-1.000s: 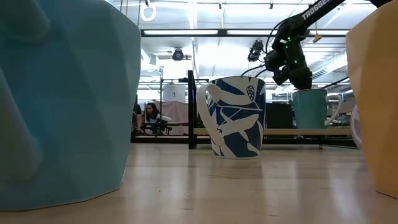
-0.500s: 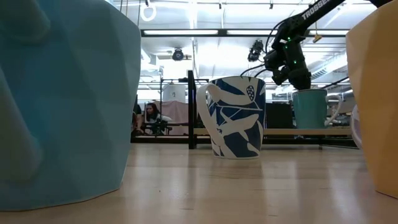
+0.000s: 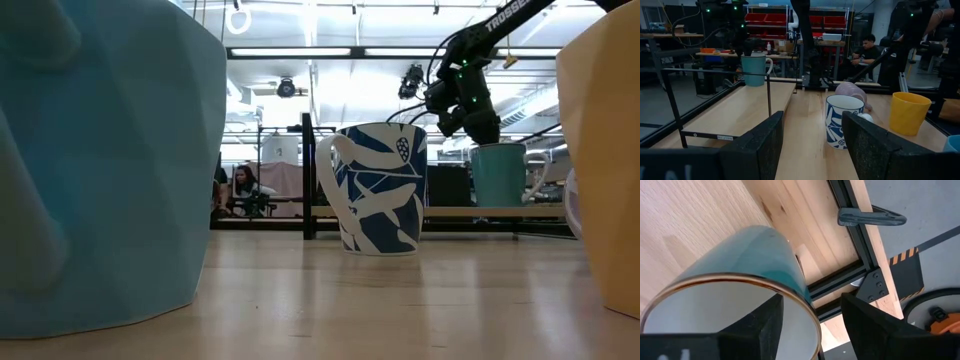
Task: Place coffee mugs
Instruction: Put the blue patterned mug on the shelf
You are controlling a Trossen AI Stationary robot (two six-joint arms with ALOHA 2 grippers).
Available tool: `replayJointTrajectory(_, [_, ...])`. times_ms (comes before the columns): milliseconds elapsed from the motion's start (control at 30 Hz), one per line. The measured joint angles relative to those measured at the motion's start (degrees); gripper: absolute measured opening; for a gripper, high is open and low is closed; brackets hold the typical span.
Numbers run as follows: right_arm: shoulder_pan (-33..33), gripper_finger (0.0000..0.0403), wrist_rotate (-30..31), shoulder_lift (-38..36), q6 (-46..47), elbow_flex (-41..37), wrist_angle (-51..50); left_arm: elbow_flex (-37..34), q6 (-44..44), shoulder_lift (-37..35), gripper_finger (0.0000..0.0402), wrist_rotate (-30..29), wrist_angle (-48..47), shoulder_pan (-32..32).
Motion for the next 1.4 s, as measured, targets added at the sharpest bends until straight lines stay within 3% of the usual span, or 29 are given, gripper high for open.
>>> replayJointTrajectory(400, [0.02,0.0204,-1.51,-2.99,-0.04,2.71,-0.85,0.00,0.00,0.01,0.0206,0.00,0.00,0.00])
replayJointTrajectory(633, [0.02,0.0204,-8.95,-6.23,-0.24,6.92,-0.81,0.00,0.00,0.00,0.0206,-0.02,0.01,-0.02])
replayJointTrajectory(833, [0.82,0.0204,-19.74,-10.00,0.25,8.17,0.20,0.00,0.02,0.02,0.0206,-0.72,2.08,0.00])
replayJointTrajectory(1067, [5.57,0.0204,-32.28,-13.42,6.60,8.17,5.72,0.01,-1.87,0.00,0.0206,-9.73,9.81,-0.02])
replayJointTrajectory(1400, [16.35,0.0204,-32.67,-13.99,11.28,8.17,14.55,3.42,-9.96,1.93,0.0206,-25.04,13.87,-0.02])
